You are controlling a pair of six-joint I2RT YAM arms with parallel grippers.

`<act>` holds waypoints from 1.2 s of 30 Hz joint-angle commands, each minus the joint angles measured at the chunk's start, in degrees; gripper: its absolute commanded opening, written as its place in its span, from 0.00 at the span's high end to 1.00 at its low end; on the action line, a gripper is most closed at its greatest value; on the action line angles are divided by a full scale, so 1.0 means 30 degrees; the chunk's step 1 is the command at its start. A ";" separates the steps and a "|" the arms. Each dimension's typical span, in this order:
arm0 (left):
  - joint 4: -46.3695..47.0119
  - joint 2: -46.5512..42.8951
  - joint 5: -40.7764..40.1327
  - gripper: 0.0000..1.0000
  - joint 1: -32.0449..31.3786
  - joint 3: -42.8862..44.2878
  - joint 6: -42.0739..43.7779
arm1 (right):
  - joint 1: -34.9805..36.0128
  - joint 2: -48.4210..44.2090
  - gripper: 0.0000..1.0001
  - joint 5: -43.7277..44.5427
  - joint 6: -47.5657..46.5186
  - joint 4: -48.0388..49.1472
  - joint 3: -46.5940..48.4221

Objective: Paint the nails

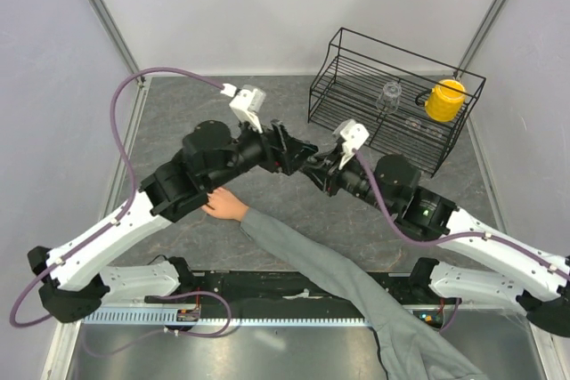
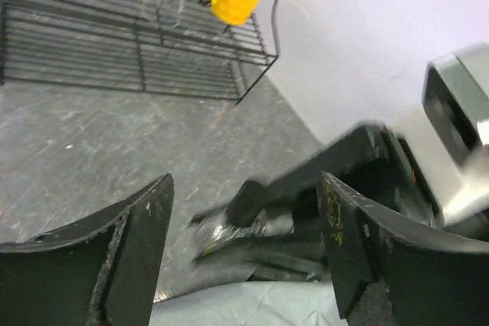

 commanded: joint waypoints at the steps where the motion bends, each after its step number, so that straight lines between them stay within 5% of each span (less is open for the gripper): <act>1: 0.4136 -0.1787 0.6894 0.17 0.2969 -0.1667 -0.1447 | -0.3454 -0.1042 1.00 -0.6565 0.1232 0.1848 -0.0371; 6: 0.9151 -0.2554 1.3439 0.14 0.6024 -0.4543 -0.4169 | -0.6772 -0.0870 1.00 -1.5160 0.4043 0.4127 -0.1161; 10: 1.0295 -0.1791 1.5640 0.17 0.6438 -0.4897 -0.4847 | -0.8739 0.0712 1.00 -2.0361 0.9957 1.1811 -0.1982; 13: 1.1936 -0.1353 1.6550 0.22 0.6409 -0.5103 -0.5609 | -0.8917 0.1651 1.00 -2.1195 1.2720 1.4295 -0.2189; 26: 1.2321 0.0026 1.6846 0.39 0.6438 -0.4431 -0.5991 | -0.8887 0.2268 1.00 -2.1725 1.2781 1.3949 -0.1896; 31: 0.8433 0.0260 1.5882 0.48 0.6408 -0.3027 -0.4443 | -0.8887 0.2123 1.00 -2.1112 0.9419 0.9389 -0.1019; 36: 0.5675 0.0085 1.5235 0.48 0.6408 -0.1647 -0.2623 | -0.8887 0.2180 1.00 -2.0465 0.7216 0.5923 0.0067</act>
